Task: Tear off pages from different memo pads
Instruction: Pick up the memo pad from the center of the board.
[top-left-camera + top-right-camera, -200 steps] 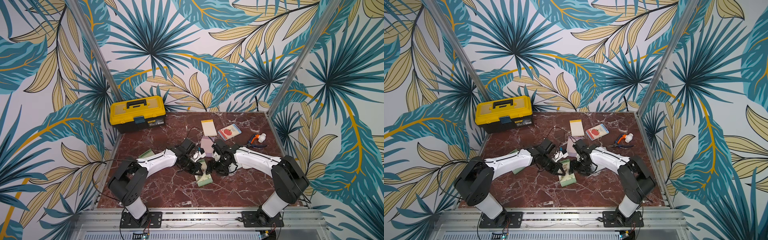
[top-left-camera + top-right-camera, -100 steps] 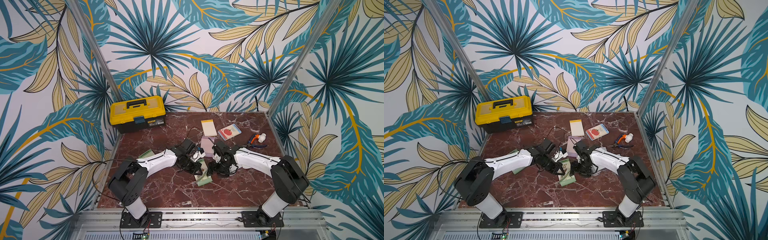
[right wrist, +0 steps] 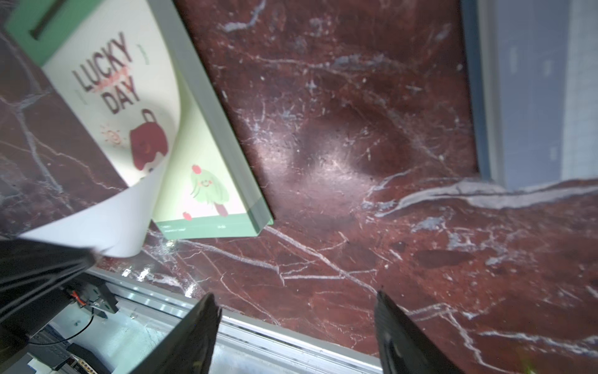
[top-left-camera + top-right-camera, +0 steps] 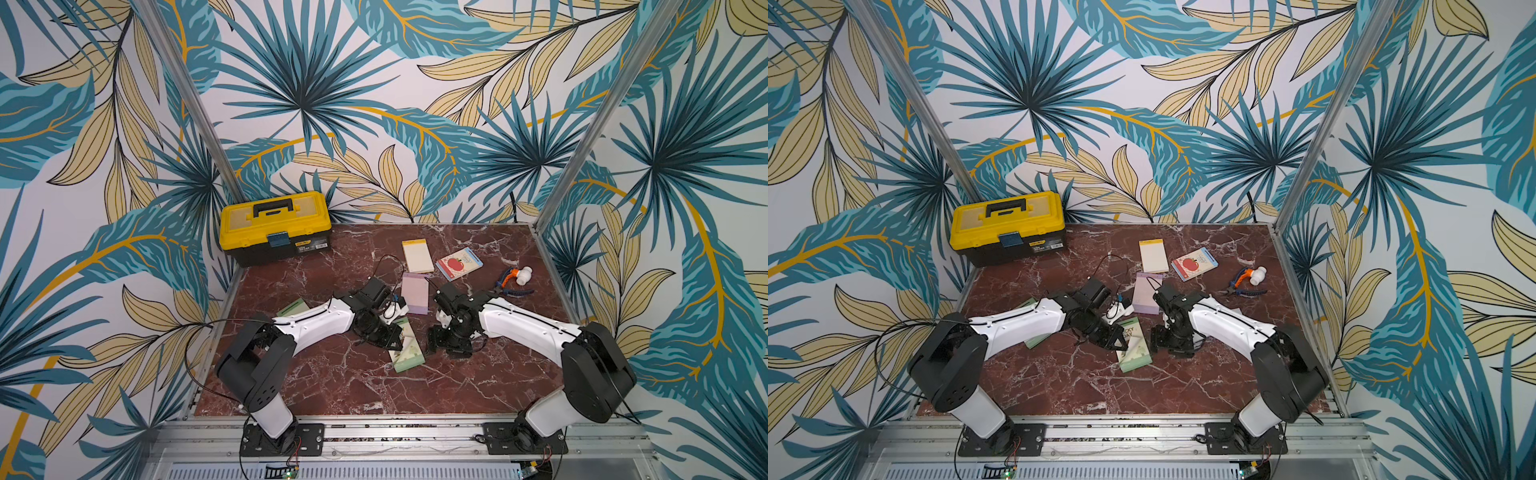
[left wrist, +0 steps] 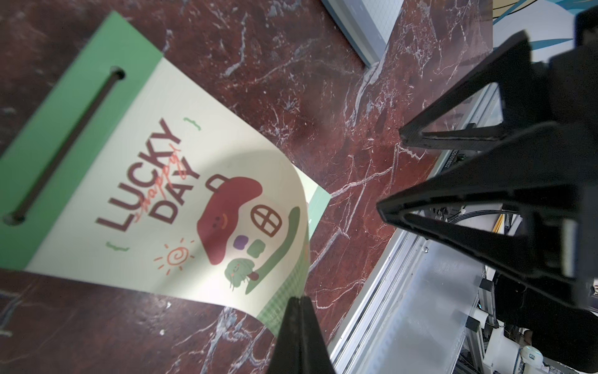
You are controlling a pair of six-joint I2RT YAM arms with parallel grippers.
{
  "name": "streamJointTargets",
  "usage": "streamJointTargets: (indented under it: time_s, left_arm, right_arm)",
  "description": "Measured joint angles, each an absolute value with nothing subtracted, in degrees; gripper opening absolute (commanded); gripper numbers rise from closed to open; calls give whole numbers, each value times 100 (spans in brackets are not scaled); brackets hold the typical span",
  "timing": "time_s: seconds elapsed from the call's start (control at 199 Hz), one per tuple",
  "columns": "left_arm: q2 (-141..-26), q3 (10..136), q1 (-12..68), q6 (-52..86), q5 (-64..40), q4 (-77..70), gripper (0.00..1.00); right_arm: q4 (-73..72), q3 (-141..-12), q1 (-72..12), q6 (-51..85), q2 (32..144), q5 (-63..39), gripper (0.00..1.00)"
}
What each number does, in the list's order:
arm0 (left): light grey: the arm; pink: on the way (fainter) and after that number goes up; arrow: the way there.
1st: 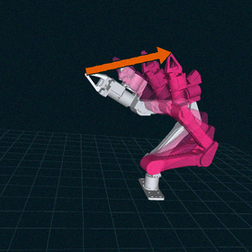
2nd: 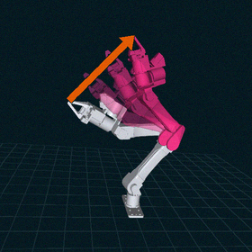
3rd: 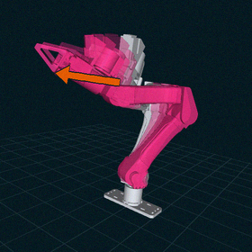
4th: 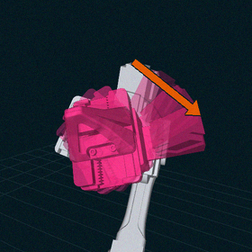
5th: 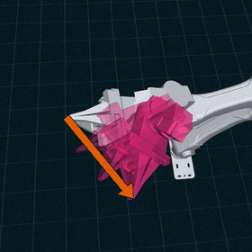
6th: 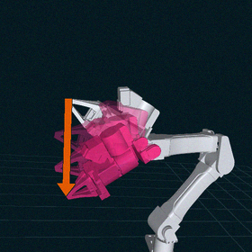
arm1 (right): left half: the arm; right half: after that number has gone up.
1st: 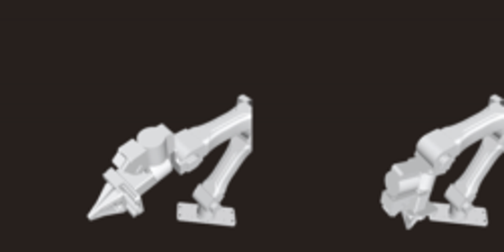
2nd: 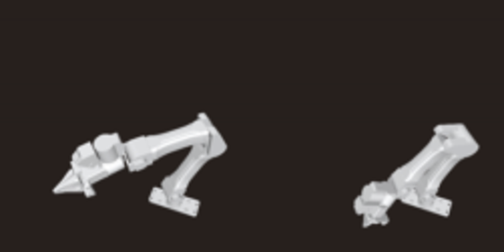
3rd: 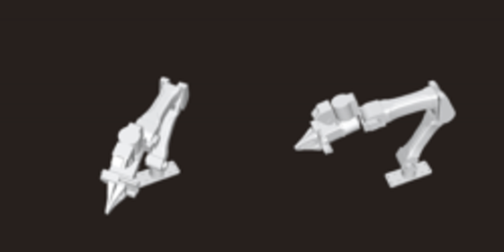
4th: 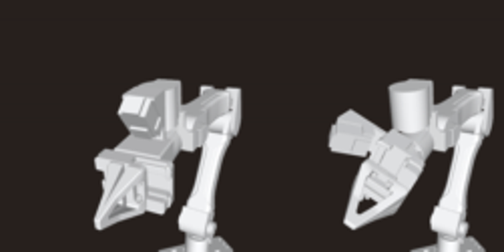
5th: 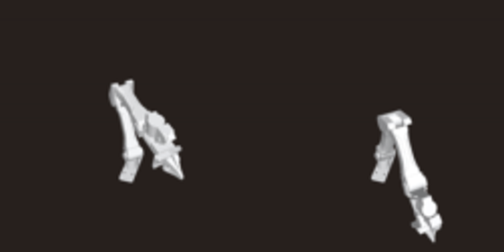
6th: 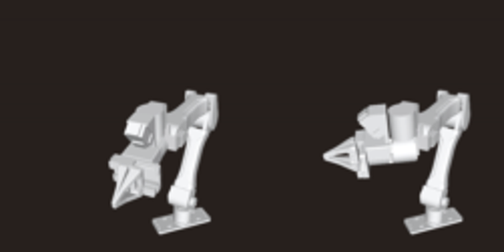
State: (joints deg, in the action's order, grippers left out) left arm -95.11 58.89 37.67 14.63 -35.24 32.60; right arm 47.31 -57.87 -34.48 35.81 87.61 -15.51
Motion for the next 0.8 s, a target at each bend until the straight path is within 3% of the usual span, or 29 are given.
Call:
streamJointTargets:
  time_s: [0.467,0.532,0.577,0.803]
  left_arm:
    - [-9509,5931,3769,1503,-3470,3304,0]
    - [-9504,5931,3769,1531,-3454,3304,23]
    - [-9500,5931,3769,1575,-3409,3317,33]
    - [-9205,6071,3771,1682,-3081,3647,57]
  right_arm:
    - [3487,-5806,-3450,4287,9789,-2016,76]
    - [3306,-5806,-3450,4381,9859,-2088,76]
    - [3203,-5806,-3450,4447,9920,-2145,76]
    - [2989,-5815,-3461,4593,9955,-2285,75]
